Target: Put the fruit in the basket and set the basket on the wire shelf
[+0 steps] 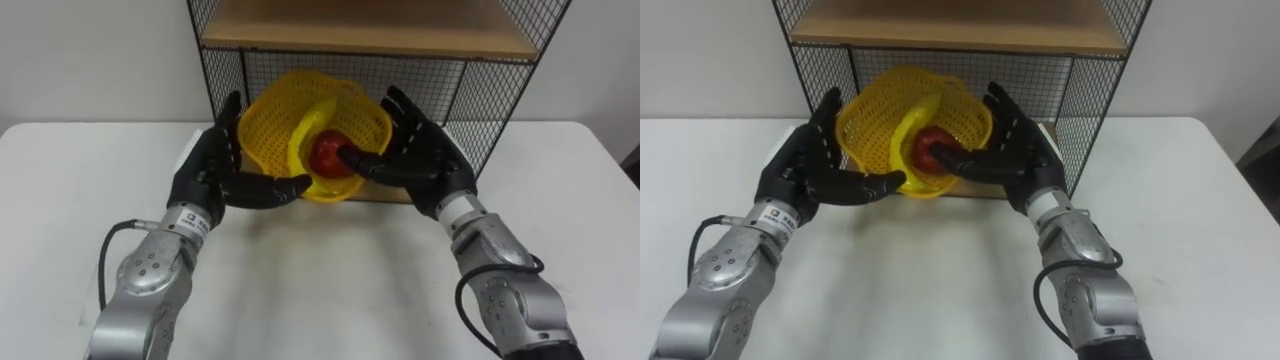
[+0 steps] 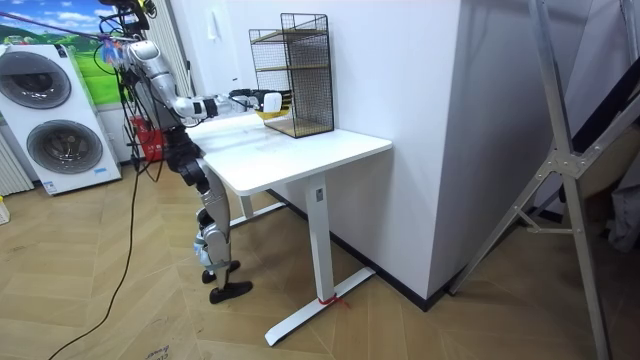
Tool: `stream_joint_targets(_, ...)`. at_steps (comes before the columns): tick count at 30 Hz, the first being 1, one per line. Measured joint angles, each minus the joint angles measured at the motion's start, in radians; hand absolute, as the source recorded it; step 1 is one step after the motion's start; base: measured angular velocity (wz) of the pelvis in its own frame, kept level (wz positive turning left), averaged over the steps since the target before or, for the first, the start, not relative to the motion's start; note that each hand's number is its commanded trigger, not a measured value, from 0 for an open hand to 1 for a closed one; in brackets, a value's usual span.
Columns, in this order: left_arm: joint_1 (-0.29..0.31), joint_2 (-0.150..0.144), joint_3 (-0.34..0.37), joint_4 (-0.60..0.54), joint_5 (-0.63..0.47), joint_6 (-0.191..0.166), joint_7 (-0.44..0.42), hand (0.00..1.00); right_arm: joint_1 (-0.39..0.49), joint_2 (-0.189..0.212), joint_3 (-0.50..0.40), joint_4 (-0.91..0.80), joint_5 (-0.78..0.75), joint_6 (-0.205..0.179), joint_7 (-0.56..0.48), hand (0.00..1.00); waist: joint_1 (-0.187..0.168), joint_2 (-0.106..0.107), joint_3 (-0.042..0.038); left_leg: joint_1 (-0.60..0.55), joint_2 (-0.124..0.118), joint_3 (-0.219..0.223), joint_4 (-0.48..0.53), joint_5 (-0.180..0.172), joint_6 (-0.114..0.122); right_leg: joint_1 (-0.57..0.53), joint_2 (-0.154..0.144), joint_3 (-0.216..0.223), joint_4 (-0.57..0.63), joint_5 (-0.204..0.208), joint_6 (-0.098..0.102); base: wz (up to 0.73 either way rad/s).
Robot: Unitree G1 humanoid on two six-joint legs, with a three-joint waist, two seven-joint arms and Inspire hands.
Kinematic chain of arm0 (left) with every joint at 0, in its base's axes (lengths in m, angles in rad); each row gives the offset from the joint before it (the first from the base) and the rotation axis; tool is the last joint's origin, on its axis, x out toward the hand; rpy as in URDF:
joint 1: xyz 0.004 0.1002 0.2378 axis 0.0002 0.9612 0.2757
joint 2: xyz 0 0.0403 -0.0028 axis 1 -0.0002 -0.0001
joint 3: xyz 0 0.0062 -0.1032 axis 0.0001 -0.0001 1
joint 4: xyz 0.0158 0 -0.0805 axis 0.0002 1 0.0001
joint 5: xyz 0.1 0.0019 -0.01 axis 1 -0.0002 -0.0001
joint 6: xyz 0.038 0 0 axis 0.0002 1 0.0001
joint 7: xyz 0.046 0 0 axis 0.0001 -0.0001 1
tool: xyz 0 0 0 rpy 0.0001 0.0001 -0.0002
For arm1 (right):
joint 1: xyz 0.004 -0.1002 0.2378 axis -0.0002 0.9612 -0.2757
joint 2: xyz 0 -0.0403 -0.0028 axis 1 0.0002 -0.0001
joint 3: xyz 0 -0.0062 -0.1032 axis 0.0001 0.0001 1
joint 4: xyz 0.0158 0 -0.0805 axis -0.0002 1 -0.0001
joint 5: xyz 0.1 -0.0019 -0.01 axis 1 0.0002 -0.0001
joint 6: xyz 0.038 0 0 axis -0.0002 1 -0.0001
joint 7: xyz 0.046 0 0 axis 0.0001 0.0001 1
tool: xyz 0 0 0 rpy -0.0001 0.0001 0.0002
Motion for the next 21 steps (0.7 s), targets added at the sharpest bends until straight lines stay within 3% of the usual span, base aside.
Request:
stream_joint_targets(10, 0.000, 0.022, 0.005, -0.048, -0.025, 0.000, -0.042, 0.00, 0.001, -0.022, 0.000, -0.023, 0.000, -0.006, -0.001, 0.00, -0.001, -0.001, -0.0009, 0.001, 0.000, 0.001, 0.001, 0.000, 0.000, 0.000, 0.000, 0.003, 0.000, 0.000, 0.000, 0.00)
stream_joint_targets(21, 0.000, 0.026, 0.006, -0.048, -0.060, -0.001, -0.068, 0.00, 0.001, -0.031, -0.001, -0.023, 0.002, -0.006, -0.001, 0.00, -0.002, -0.007, -0.0045, 0.001, 0.000, 0.002, 0.004, 0.000, 0.000, 0.002, 0.000, -0.001, -0.006, -0.001, 0.000, 0.00)
